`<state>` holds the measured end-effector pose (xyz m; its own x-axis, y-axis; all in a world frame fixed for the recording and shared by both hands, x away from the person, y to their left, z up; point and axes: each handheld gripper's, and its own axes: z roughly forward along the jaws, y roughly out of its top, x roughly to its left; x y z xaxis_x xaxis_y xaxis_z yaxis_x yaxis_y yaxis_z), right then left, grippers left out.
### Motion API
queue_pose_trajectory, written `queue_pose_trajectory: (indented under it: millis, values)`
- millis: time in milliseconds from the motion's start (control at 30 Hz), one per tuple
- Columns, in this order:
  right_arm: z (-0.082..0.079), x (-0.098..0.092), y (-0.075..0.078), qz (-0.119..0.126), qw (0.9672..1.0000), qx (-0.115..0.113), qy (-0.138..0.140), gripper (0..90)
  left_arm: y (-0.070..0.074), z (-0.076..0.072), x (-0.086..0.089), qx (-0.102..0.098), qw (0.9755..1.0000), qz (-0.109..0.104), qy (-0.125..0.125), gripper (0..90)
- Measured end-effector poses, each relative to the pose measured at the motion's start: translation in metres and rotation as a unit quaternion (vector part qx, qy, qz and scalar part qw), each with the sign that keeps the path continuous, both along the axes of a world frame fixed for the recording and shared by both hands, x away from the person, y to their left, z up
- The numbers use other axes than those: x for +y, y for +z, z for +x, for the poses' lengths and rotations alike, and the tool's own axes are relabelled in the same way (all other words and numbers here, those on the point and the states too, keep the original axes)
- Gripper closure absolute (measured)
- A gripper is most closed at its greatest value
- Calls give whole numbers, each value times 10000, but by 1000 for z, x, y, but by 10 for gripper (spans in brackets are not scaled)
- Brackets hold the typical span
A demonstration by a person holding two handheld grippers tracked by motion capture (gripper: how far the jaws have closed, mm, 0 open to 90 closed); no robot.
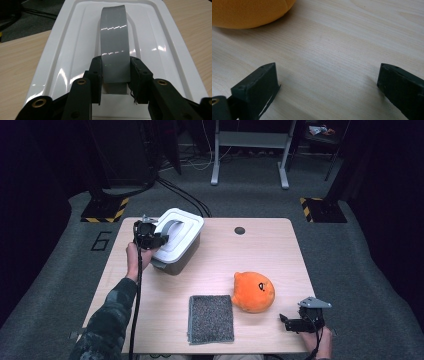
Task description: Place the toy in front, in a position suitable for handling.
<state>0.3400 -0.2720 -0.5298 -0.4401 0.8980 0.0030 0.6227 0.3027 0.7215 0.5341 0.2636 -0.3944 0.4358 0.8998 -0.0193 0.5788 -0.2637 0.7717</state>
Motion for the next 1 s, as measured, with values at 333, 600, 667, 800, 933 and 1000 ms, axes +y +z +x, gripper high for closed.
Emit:
queue_pose_trajectory:
  millis: [333, 600, 667, 800, 933, 1000]
  values:
    - [0, 0, 0, 1, 10000, 0, -2, 23, -2, -2, 8, -86, 9997, -84, 211, 659]
    - [0, 0, 0, -4, 10000, -5, -12, 24, 1, -6, 10, -129, 9990, -259, 335, 506]
    - [0, 0, 0, -7, 10000, 4, -10, 24, 4, -8, 12, -174, 9988, -289, 360, 446]
    - [0, 0, 0, -8, 10000, 2, -14, 24, 13, -16, 21, -167, 9988, -346, 300, 309]
    - [0, 0, 0, -8, 10000, 8, -18, 24, 21, -27, 30, -189, 9989, -335, 282, 159]
    - [0, 0, 0, -10, 10000, 6, -15, 24, 24, -33, 34, -228, 9985, -410, 277, 143]
